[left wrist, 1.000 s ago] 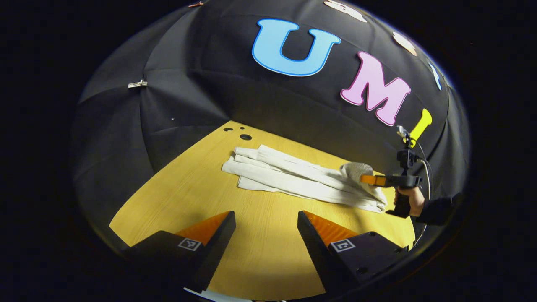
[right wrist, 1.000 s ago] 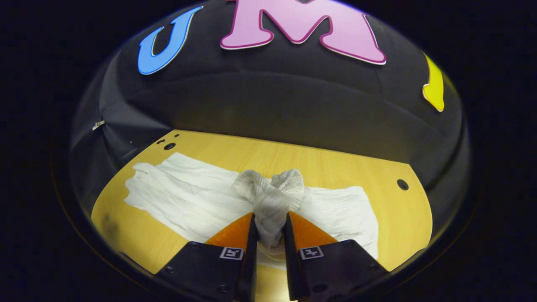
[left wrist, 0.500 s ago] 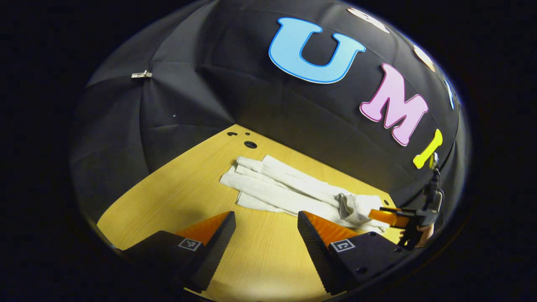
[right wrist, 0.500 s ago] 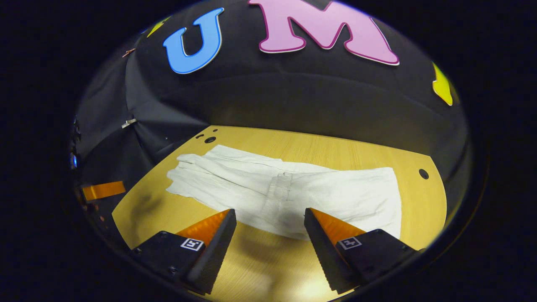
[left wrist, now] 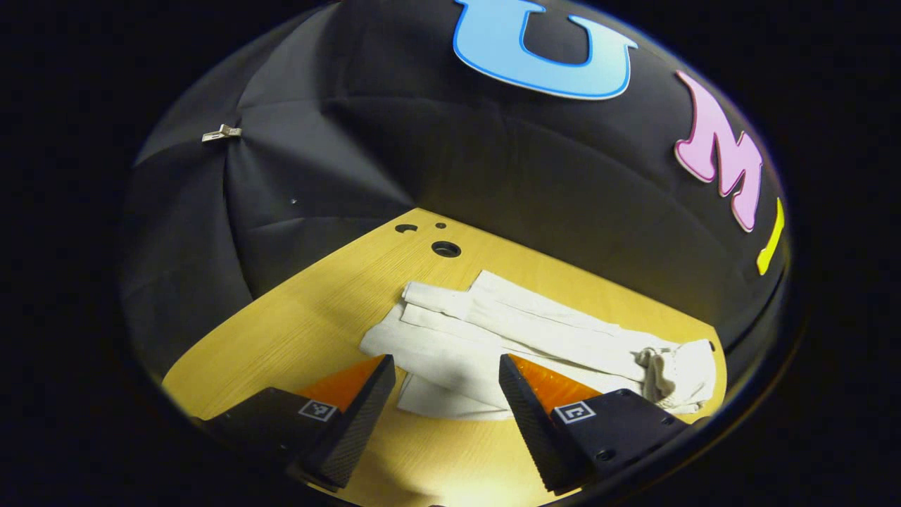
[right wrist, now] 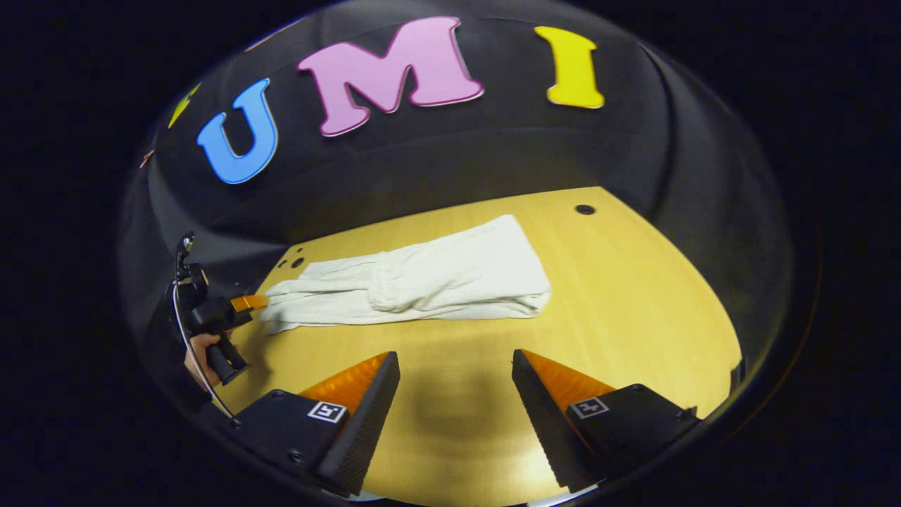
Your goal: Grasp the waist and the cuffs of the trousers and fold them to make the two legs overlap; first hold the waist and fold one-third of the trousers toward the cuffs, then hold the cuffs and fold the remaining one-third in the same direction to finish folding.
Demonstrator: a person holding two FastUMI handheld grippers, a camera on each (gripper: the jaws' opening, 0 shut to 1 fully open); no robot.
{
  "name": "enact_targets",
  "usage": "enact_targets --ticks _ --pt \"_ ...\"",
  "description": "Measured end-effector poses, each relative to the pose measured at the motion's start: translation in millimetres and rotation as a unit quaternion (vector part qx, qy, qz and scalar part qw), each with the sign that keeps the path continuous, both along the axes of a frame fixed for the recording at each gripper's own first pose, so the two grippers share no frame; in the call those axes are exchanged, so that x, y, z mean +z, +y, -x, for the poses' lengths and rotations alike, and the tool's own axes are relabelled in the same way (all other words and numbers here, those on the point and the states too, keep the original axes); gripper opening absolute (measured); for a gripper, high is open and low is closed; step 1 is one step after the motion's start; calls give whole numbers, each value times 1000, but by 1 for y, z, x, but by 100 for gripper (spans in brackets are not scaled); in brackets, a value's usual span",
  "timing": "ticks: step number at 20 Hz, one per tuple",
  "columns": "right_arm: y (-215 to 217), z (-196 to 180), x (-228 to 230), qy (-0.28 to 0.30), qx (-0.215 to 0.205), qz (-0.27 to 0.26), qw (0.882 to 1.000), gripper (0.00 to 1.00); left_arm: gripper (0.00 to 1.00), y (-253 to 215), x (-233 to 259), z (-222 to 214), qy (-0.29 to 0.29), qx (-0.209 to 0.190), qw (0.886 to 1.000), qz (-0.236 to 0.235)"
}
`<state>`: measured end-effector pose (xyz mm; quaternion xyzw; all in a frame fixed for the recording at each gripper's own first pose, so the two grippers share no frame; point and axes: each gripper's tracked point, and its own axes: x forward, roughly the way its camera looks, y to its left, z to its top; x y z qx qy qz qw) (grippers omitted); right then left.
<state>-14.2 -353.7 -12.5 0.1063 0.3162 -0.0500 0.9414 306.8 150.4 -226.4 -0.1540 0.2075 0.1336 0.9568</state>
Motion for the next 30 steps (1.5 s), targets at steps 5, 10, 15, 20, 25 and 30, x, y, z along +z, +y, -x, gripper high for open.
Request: enact_targets --ticks 5,10,15,20,25,30 --pt "-48 57 1 30 -44 21 998 99 96 9 -26 -15 40 46 998 -4" --pt "-62 77 0 36 -74 26 996 99 97 9 -59 -19 103 40 992 -57" --pt "-53 85 -4 37 -81 25 996 99 93 -2 -58 -27 96 37 992 -71" --pt "-53 99 -10 49 -62 47 996 99 45 -20 -59 -39 80 -1 992 -102" --pt "-77 100 2 34 -94 41 994 98 13 -30 -59 -42 84 -28 989 -122" --pt "-94 116 5 35 -103 52 993 98 6 -40 -57 -41 118 -119 963 -209"
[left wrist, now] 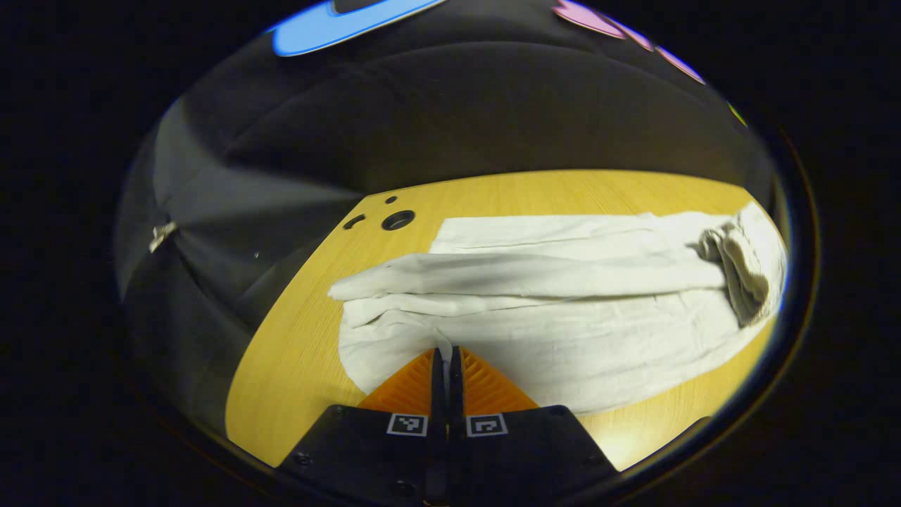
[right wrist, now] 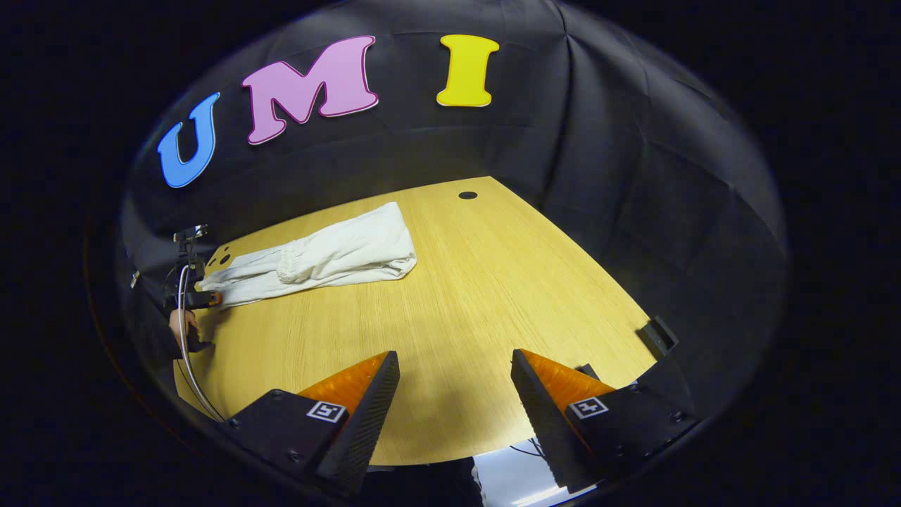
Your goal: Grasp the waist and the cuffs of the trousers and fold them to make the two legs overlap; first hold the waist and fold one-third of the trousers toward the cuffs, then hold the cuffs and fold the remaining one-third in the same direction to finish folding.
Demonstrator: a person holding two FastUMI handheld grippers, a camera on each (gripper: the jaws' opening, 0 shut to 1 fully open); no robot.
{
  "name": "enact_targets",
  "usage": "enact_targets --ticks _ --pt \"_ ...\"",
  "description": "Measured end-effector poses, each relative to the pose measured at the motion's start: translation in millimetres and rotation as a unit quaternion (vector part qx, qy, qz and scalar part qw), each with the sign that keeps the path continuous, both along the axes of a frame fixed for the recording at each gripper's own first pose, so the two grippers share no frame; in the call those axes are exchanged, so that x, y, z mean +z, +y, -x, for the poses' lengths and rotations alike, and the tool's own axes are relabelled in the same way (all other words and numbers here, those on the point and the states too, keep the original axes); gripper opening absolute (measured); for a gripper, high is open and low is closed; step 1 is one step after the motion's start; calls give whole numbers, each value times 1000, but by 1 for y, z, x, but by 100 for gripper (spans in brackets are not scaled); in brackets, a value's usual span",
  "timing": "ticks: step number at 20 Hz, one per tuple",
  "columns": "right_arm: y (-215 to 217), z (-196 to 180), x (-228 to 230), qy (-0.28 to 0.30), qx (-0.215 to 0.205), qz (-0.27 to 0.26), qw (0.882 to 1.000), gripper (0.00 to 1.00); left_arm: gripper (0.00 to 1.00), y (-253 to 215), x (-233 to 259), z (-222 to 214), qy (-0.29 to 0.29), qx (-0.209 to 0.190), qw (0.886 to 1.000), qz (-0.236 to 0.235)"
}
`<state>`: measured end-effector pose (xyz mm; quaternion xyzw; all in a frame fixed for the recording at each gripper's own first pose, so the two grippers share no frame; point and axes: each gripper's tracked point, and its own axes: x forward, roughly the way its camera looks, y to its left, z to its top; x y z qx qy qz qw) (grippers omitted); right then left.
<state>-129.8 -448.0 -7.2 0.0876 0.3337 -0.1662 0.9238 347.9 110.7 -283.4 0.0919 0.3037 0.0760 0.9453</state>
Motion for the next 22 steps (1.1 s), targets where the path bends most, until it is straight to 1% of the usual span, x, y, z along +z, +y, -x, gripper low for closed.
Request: enact_targets --ticks 1,2,4,6,9,12,14,18,20,21,22 --pt "-4 1 3 -3 -2 1 1000 99 6 -4 0 2 1 -2 1000 21" --pt "-7 2 6 -6 -5 2 1000 98 6 -1 2 4 -1 5 999 36" --pt "-14 2 12 -12 -6 4 1000 98 6 1 11 9 -14 18 998 51" --pt "-21 1 12 -14 -1 9 1000 98 5 -9 26 12 -30 16 998 60" --pt "-38 -2 7 -9 12 16 1000 98 5 -24 61 11 -57 16 995 76" --pt "-60 -12 12 -21 25 26 999 98 5 -42 99 7 -82 23 992 96" --pt "-71 -23 11 -22 46 29 998 98 5 -59 124 4 -98 26 990 102" --pt "-83 -50 14 -36 108 42 993 98 5 -105 165 -4 -114 25 988 97" --pt "-81 -61 13 -44 136 32 989 99 5 -136 186 -12 -127 20 986 103" --pt "-82 -64 13 -47 147 30 988 98 2 -152 196 -15 -131 16 985 110" --pt "-83 -67 12 -50 157 27 986 98 5 -168 204 -16 -135 13 984 115"
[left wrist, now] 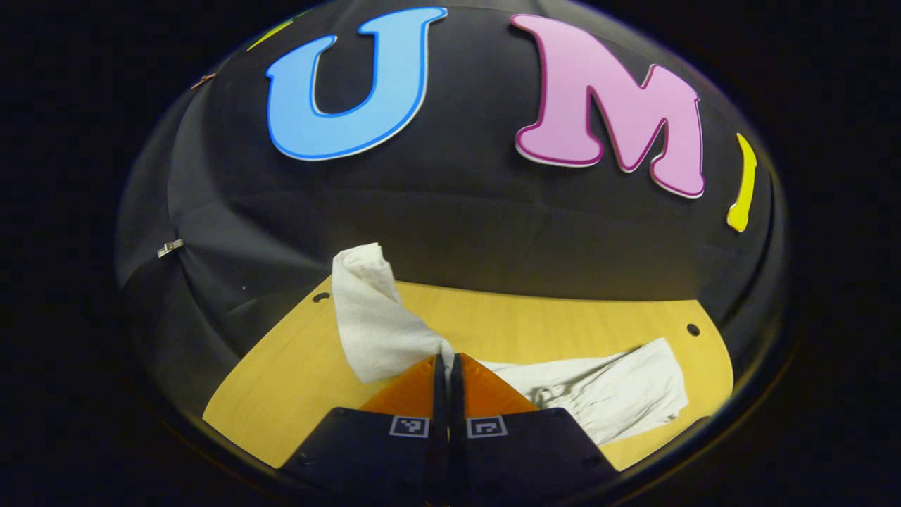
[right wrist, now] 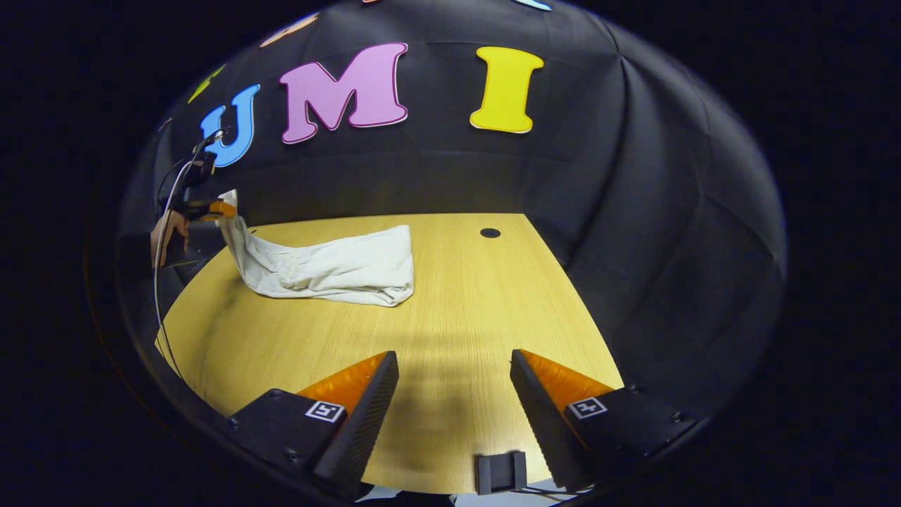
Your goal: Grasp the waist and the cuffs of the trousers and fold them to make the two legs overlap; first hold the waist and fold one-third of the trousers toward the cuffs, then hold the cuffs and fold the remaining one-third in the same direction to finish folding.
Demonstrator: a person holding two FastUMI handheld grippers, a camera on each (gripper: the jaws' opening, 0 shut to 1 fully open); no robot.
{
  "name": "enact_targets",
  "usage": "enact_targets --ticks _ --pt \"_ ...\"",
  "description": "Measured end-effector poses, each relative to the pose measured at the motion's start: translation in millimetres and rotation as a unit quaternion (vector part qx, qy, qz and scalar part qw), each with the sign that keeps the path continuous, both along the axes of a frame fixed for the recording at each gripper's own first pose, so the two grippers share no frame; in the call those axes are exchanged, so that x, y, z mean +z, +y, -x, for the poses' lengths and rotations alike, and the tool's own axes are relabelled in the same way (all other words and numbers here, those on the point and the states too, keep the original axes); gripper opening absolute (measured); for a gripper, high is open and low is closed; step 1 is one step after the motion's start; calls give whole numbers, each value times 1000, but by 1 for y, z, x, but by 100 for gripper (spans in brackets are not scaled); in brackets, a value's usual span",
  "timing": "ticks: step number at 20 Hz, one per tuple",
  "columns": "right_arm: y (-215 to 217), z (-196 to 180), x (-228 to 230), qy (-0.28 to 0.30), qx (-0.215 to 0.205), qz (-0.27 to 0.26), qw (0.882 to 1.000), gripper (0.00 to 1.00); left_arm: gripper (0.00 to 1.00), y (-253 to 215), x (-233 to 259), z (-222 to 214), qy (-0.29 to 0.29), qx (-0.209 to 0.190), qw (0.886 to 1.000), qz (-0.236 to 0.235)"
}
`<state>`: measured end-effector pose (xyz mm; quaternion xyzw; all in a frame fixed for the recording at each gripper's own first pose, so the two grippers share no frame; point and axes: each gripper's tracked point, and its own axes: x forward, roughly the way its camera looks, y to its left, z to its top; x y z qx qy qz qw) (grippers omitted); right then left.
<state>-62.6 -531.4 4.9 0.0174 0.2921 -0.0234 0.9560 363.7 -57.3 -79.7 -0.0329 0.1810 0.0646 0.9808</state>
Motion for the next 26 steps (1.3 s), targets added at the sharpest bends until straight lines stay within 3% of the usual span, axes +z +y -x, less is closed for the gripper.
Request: enact_targets --ticks 5,9,14,20,24,26 --pt "-7 -19 6 -19 36 -27 999 99 5 -85 24 3 -19 -30 999 16" --pt "-11 -23 8 -21 37 -68 997 99 5 -149 26 -1 -17 -54 998 19" --pt "-19 -20 7 -26 45 -74 996 99 5 -229 28 -3 -19 -92 995 19" --pt "-22 -13 6 -27 53 -78 995 99 5 -282 -3 10 1 -115 993 0" --pt "-21 -7 6 -29 52 -81 995 99 14 -306 -21 25 15 -137 990 25" --pt "-18 -4 6 -28 58 -76 995 99 30 -321 -24 35 12 -170 984 42"
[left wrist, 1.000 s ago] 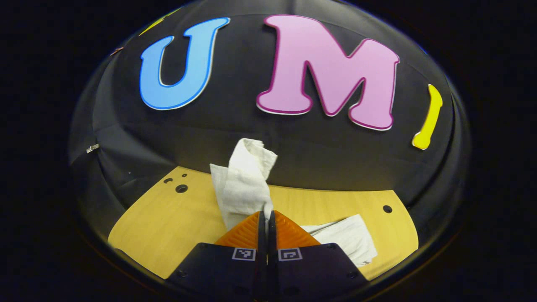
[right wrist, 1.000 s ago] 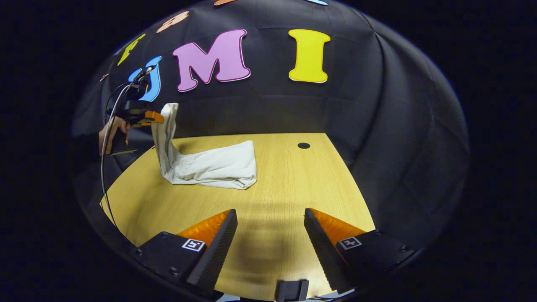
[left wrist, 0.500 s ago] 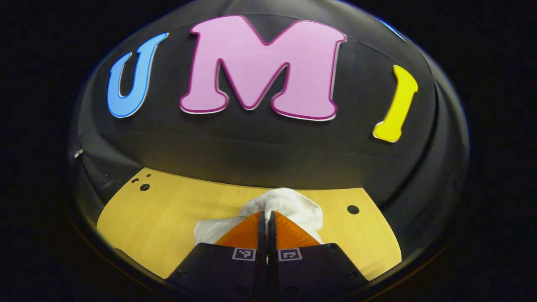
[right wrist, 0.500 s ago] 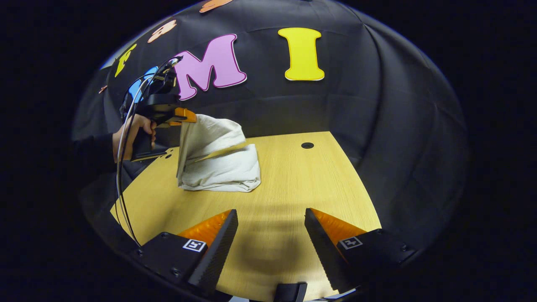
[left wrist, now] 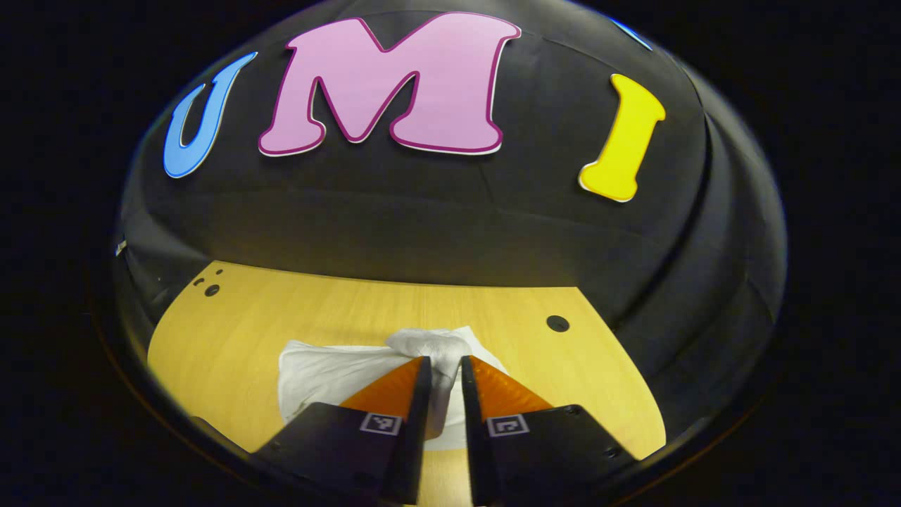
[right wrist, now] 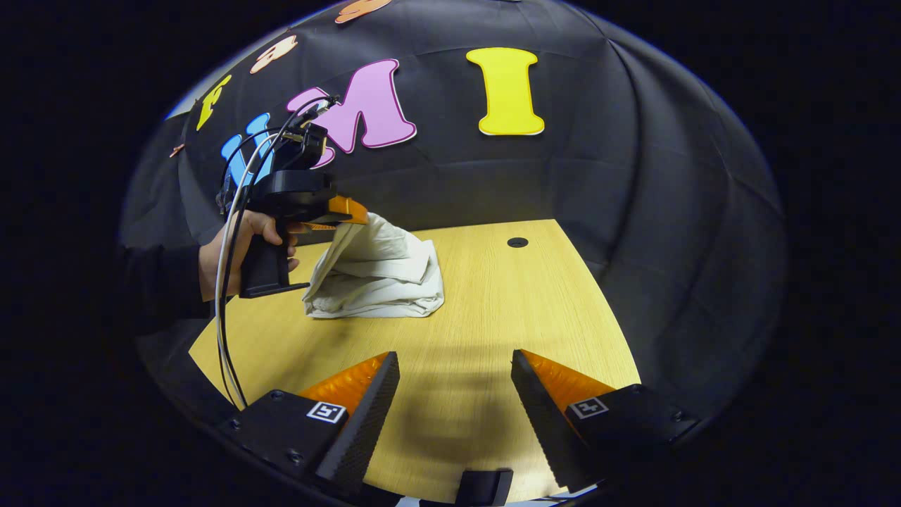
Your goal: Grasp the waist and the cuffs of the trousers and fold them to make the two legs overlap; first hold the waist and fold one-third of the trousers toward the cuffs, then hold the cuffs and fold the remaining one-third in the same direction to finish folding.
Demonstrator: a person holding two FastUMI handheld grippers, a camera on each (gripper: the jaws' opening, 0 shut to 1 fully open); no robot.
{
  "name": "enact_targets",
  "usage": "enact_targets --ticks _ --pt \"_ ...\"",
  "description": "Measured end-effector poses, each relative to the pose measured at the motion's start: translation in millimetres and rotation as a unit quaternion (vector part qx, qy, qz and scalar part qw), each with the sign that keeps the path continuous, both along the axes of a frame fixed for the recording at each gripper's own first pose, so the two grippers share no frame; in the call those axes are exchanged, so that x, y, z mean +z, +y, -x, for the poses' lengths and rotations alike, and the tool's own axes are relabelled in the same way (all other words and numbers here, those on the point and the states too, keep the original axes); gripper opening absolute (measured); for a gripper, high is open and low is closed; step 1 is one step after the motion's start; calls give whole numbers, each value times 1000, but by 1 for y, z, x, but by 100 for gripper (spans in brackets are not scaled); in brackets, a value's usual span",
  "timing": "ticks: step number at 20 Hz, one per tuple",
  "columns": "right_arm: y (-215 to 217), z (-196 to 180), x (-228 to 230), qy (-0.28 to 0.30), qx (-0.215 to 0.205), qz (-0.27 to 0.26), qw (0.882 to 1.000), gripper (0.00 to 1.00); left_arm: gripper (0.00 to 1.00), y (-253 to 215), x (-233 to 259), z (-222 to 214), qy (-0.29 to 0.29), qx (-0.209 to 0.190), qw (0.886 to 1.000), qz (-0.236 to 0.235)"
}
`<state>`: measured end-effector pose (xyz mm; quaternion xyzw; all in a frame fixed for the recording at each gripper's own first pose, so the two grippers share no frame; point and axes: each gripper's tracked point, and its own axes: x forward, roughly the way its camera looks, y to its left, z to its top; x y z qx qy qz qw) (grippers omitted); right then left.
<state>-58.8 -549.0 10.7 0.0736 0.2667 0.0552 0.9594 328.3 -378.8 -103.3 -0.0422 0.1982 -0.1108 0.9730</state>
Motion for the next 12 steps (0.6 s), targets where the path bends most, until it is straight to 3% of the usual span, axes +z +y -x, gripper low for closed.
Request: enact_targets --ticks 1,3,5,7,12 --pt "2 3 -1 1 3 3 1000 99 48 -5 -2 7 1 -15 1000 0" --pt "7 4 1 -1 5 4 1000 99 65 1 -7 21 1 -28 999 -21" --pt "13 3 6 -5 4 3 1000 99 90 15 -8 36 -8 -31 998 -49" --pt "22 0 12 -11 4 2 1000 99 97 36 -5 55 -24 -30 997 -73" --pt "48 1 26 -18 -1 7 1000 99 96 104 22 121 -65 -13 995 -78"
